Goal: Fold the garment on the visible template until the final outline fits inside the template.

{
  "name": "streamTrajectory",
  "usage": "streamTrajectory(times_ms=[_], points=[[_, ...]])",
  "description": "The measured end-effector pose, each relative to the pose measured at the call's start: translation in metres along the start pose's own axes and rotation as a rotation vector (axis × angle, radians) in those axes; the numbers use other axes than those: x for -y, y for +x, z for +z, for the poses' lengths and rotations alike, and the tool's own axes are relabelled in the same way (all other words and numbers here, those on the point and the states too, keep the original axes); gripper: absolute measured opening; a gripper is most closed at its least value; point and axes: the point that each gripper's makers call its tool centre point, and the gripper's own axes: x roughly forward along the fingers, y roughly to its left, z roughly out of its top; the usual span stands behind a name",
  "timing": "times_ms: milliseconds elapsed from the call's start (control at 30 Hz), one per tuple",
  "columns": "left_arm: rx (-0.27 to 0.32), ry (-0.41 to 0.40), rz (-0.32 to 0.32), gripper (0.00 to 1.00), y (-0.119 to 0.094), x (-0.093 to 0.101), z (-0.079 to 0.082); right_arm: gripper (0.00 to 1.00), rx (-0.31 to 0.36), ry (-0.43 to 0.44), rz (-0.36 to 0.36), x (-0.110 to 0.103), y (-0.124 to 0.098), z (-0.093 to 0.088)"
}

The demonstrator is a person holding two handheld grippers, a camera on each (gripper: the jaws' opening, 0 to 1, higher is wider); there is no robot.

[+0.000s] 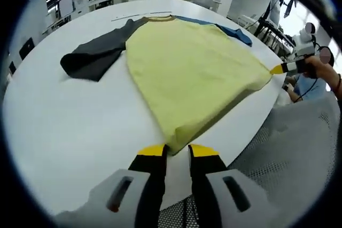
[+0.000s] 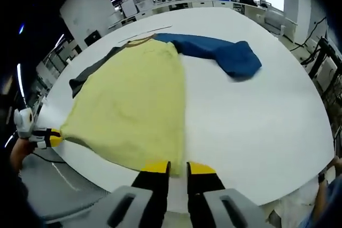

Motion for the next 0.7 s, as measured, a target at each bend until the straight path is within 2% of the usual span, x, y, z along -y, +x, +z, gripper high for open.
streamTrajectory(times_ms=[67, 200, 400, 533, 700], points=[[0.008, 0.005, 0.01, 0.28, 0.0, -0.001, 0.001, 0.23, 0.027, 0.009, -0.004, 0.003, -0.001, 0.007], [0.051, 0.019, 0.024, 0.4, -0.002, -0.002, 0.008, 0.31, 0.08, 0.029, -0.017, 0.013, -0.003, 0.024], [0.126, 0.045, 0.048, 0.67, -0.009, -0.005, 0.025, 0.37, 0.167, 0.067, -0.036, 0.033, -0.004, 0.057], [0.165, 0.054, 0.05, 0.77, -0.015, -0.004, 0.037, 0.4, 0.196, 0.075, -0.041, 0.044, -0.001, 0.074], [0.192, 0.058, 0.057, 0.86, -0.02, -0.003, 0.046, 0.4, 0.231, 0.0, -0.031, 0.052, 0.007, 0.099]])
